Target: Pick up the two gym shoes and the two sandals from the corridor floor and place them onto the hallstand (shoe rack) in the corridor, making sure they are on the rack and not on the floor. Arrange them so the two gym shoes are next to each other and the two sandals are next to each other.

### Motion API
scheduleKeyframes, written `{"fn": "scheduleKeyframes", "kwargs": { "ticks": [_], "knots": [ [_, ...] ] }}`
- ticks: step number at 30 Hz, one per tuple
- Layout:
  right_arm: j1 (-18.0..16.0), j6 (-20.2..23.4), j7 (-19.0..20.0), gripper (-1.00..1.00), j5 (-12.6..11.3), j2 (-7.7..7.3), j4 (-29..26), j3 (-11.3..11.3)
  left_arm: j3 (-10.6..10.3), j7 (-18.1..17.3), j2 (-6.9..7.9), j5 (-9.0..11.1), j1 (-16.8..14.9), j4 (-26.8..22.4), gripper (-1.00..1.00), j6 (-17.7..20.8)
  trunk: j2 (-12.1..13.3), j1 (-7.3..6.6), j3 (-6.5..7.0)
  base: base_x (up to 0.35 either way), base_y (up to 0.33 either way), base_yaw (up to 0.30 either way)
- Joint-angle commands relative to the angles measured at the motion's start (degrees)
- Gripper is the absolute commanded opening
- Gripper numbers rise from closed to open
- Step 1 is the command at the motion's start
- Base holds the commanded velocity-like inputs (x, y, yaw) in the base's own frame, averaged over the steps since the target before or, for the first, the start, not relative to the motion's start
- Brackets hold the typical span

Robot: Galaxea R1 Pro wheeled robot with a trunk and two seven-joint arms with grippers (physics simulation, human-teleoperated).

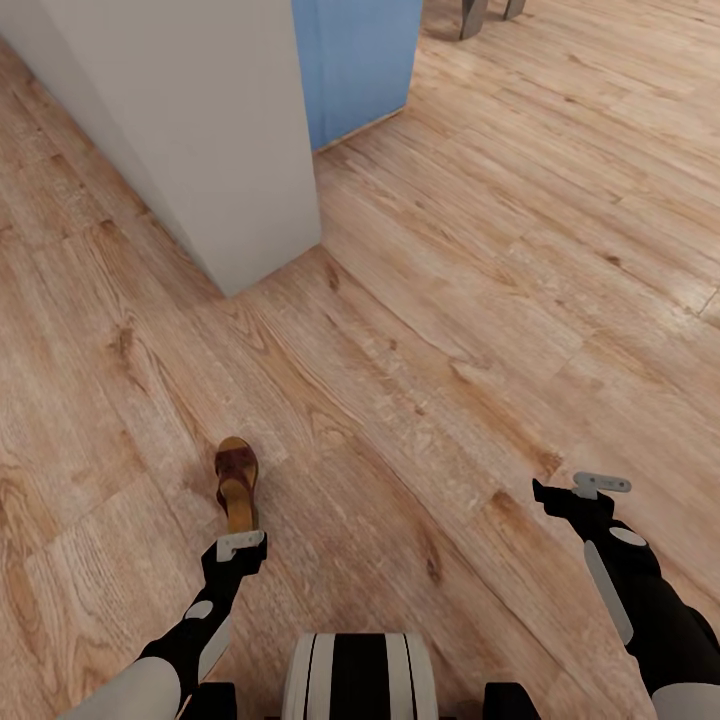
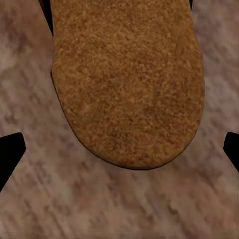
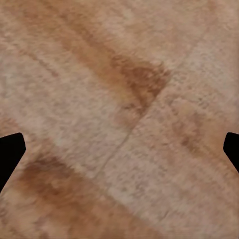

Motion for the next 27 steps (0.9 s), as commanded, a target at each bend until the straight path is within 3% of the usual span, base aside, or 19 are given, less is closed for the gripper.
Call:
{"fn": "scheduleKeyframes", "kwargs": {
  "ticks": [1,27],
  "knots": [
    [0.0,0.3,-0.3,1.0,-0.6,-0.02,-0.1,0.1,0.2,0.2,-0.01,-0.3,0.0,0.0,1.0,-0.2,0.0,-0.01,-0.05,0.0,0.0,0.0],
    [0.0,0.3,-0.3,1.0,-0.6,-0.02,-0.1,0.1,0.2,0.2,0.08,-0.3,0.0,0.1,1.0,-0.5,0.0,-0.01,-0.11,0.033,0.0,0.0]
  ]
}}
